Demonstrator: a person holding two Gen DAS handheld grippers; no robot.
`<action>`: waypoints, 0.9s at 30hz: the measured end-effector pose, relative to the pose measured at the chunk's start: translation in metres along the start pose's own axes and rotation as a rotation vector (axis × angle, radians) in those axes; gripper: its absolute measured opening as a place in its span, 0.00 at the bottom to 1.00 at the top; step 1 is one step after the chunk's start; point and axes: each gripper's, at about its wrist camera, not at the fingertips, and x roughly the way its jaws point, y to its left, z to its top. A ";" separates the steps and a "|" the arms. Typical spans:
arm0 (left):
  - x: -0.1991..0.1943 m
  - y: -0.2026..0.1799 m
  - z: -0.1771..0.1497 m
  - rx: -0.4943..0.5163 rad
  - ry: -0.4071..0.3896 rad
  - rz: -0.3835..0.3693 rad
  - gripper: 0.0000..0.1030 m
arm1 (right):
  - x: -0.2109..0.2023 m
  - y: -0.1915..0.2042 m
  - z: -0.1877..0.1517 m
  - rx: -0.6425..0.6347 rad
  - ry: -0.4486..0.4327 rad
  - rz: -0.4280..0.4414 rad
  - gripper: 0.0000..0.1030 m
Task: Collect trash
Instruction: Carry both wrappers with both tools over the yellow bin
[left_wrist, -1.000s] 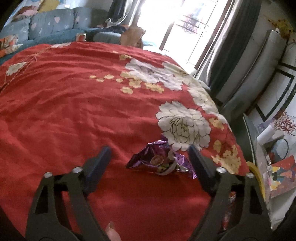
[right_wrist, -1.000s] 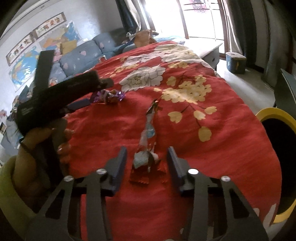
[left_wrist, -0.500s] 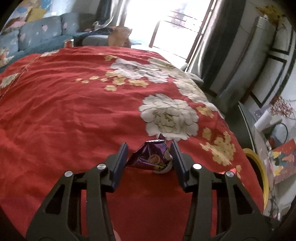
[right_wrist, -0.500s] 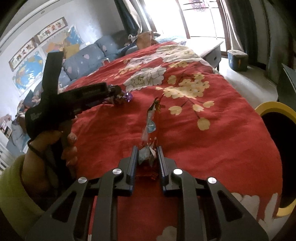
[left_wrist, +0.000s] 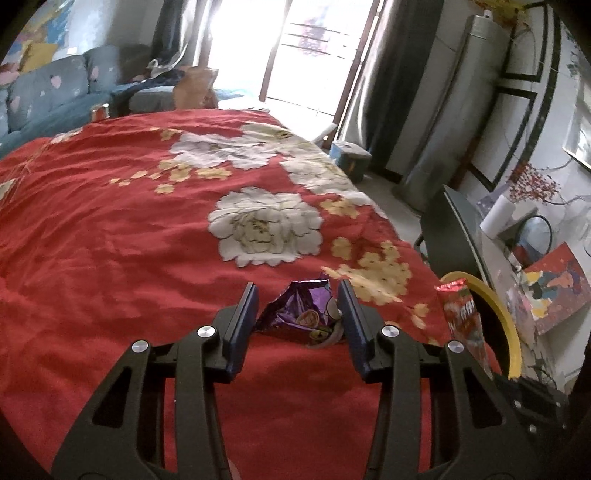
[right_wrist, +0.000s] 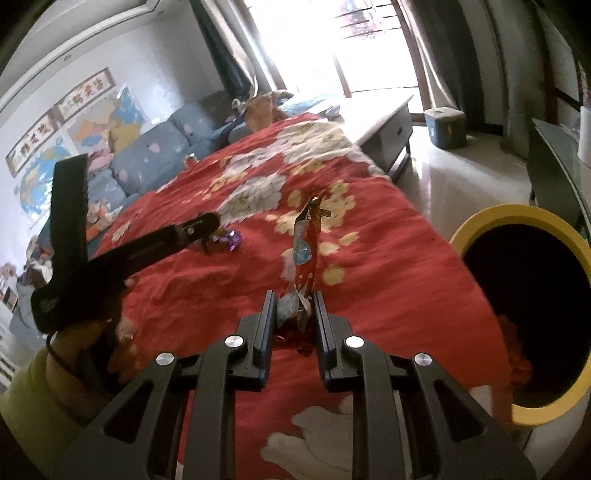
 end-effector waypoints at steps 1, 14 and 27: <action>-0.001 -0.004 0.000 0.007 -0.002 -0.006 0.36 | -0.002 -0.003 0.001 0.007 -0.006 -0.004 0.18; -0.020 -0.058 -0.003 0.093 -0.013 -0.111 0.36 | -0.040 -0.049 0.014 0.106 -0.115 -0.089 0.18; -0.029 -0.121 -0.010 0.206 -0.012 -0.194 0.36 | -0.078 -0.092 0.021 0.189 -0.216 -0.171 0.18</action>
